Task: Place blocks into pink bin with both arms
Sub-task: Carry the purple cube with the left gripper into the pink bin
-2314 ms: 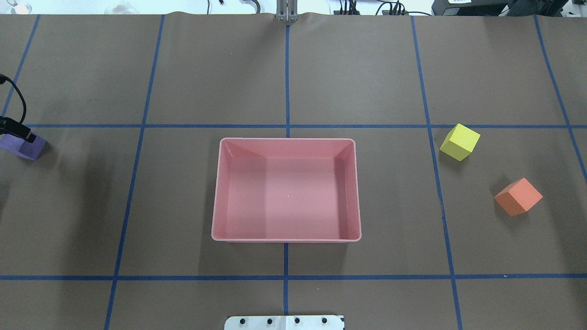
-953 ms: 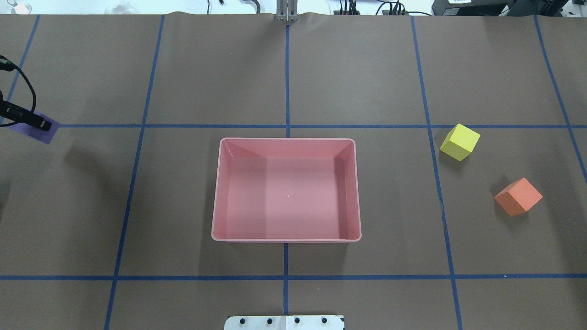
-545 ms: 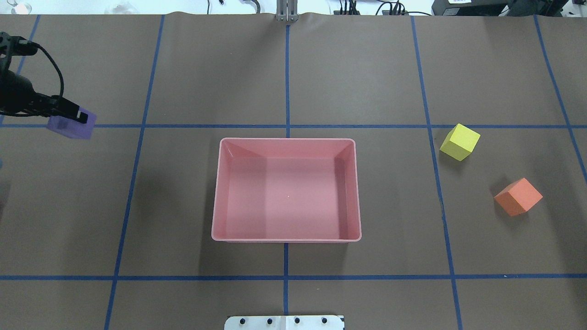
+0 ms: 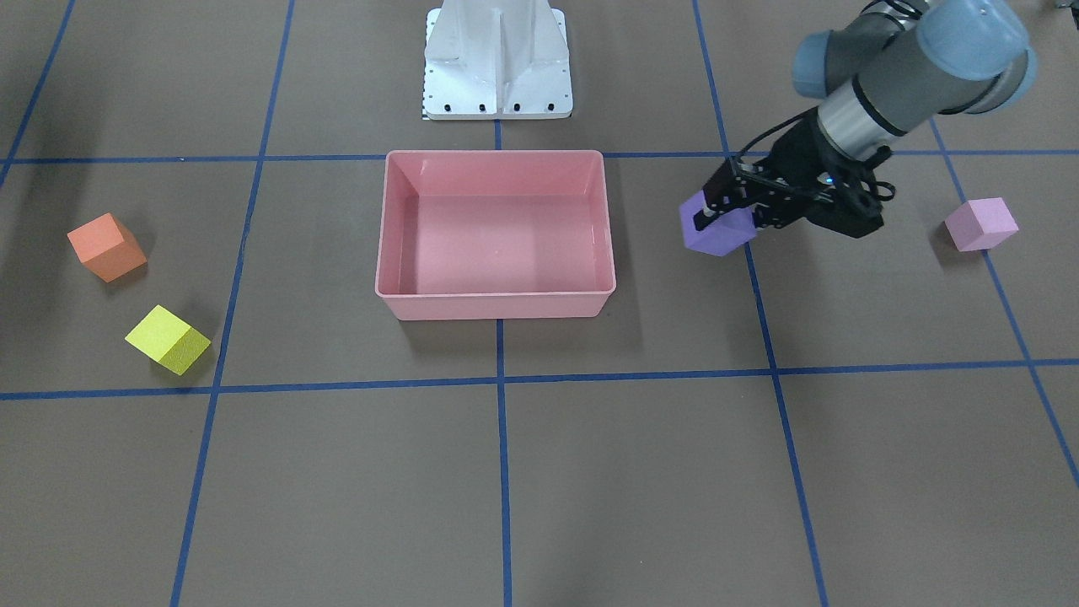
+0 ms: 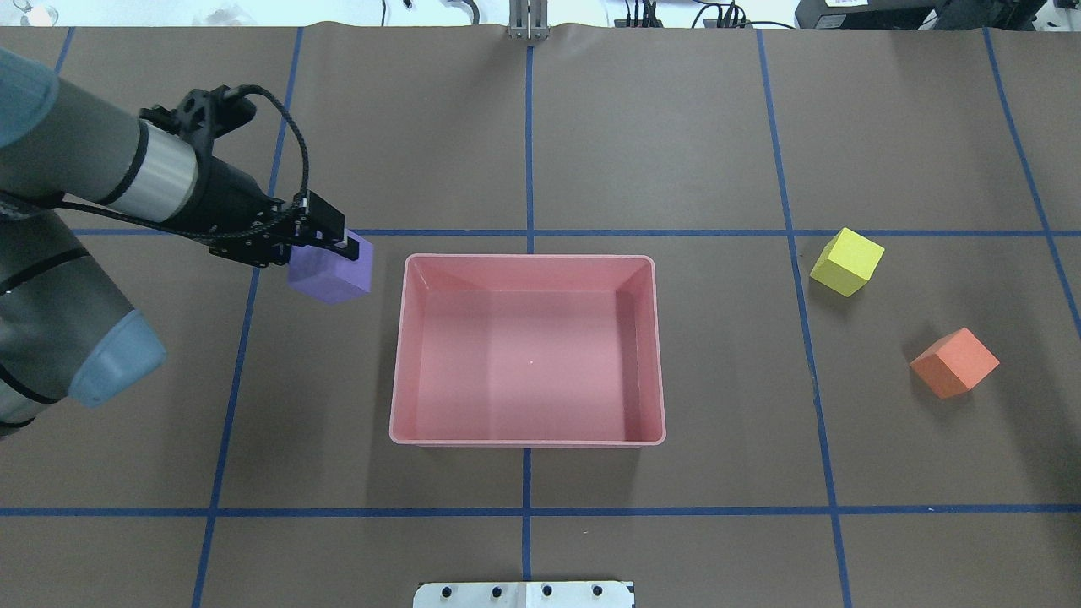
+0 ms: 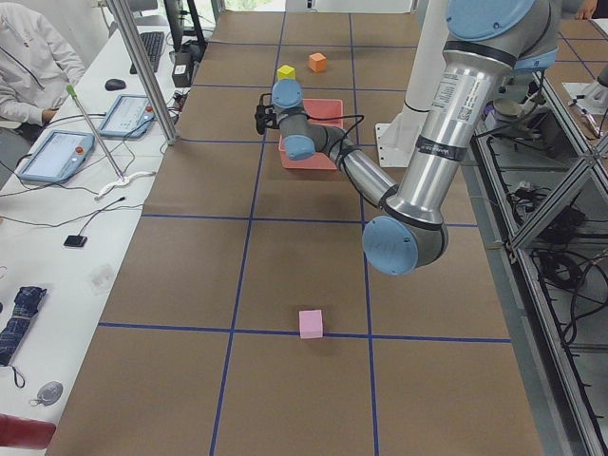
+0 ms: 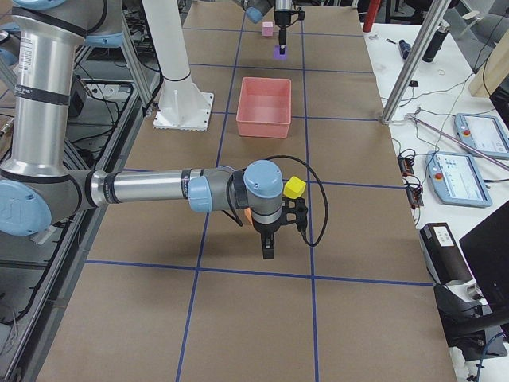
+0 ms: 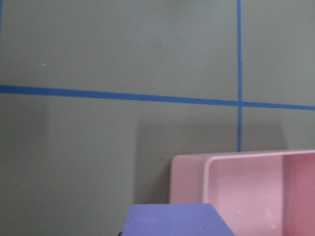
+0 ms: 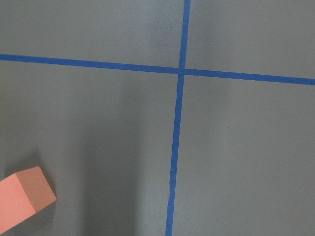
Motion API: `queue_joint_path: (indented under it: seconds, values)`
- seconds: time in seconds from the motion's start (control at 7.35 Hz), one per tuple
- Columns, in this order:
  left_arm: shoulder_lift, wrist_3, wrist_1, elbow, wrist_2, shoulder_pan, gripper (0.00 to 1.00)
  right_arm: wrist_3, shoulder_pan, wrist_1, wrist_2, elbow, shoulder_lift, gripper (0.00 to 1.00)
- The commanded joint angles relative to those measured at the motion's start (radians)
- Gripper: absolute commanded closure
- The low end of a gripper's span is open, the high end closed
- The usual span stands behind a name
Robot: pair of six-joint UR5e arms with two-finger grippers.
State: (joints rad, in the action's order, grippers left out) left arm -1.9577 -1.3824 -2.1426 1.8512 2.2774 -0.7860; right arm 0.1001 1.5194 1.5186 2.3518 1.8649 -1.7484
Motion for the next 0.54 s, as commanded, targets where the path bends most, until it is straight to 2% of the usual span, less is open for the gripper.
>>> queue_joint_path:
  seconds: [0.0,0.14,0.27,0.41]
  values:
    - [-0.123,-0.156,0.045,-0.001,-0.228,0.236,0.90,0.140,-0.079,-0.033,-0.002,0.016,0.047,0.00]
    - [-0.188,-0.158,0.138,-0.007,-0.339,0.316,0.77,0.244,-0.137,-0.096,-0.003,0.014,0.050,0.00]
    - [-0.214,-0.158,0.183,-0.009,-0.417,0.373,0.01,0.368,-0.195,-0.191,-0.008,0.013,0.050,0.00]
    - [-0.213,-0.158,0.184,-0.007,-0.458,0.393,0.00,0.412,-0.255,-0.268,-0.032,0.008,0.052,0.00]
